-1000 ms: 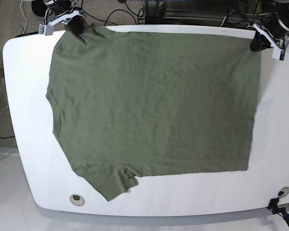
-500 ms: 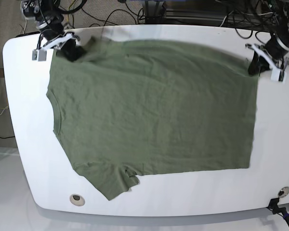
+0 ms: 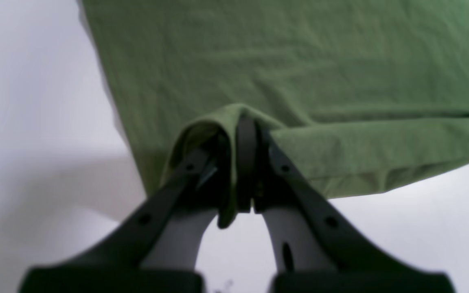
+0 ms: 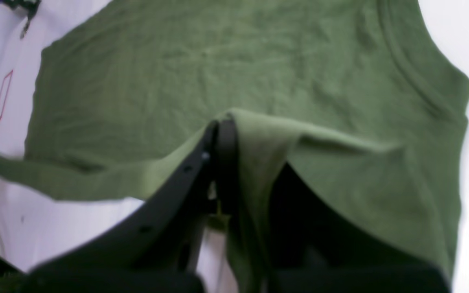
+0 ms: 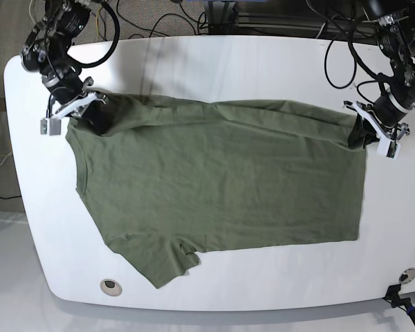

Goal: Fold the T-shirt properly
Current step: 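Lift both corners and fold the edge strip over onto the shirt, then open both grippers to release the folded strip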

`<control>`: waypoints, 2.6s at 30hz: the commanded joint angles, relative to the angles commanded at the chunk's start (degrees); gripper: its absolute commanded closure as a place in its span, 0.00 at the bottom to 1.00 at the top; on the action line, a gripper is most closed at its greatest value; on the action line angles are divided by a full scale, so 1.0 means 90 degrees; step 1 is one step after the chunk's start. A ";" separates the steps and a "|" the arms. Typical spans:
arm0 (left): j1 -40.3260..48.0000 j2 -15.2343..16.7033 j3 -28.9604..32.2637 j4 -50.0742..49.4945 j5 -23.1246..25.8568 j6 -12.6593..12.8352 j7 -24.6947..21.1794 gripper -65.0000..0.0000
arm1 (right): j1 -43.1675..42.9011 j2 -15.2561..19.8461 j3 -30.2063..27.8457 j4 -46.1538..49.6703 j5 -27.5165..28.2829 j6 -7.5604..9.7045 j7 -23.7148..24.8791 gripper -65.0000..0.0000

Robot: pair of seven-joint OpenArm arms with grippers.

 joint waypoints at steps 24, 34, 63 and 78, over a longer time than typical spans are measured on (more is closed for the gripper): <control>-0.1651 -0.0098 0.0274 -0.1768 0.0811 0.0000 -0.0039 1.00 | 0.1954 0.0361 -0.0508 -0.1875 -0.0518 0.0000 0.0000 1.00; -0.1651 -0.0098 0.0283 -0.1778 0.1709 0.0000 -0.0039 0.42 | 0.1973 0.0361 -0.0547 -0.1866 -0.2188 0.0039 0.0029 0.71; 0.0498 -0.0420 0.0488 -0.0469 0.2002 0.0000 -0.3018 0.30 | -0.0059 0.1524 -0.1211 -0.1006 -0.4230 0.0039 0.2559 0.37; 0.0654 -0.0420 0.0479 -0.0498 0.2002 0.0000 -0.3096 0.30 | 0.0029 0.1250 -0.0801 -0.1895 -0.4171 0.0342 0.2745 0.37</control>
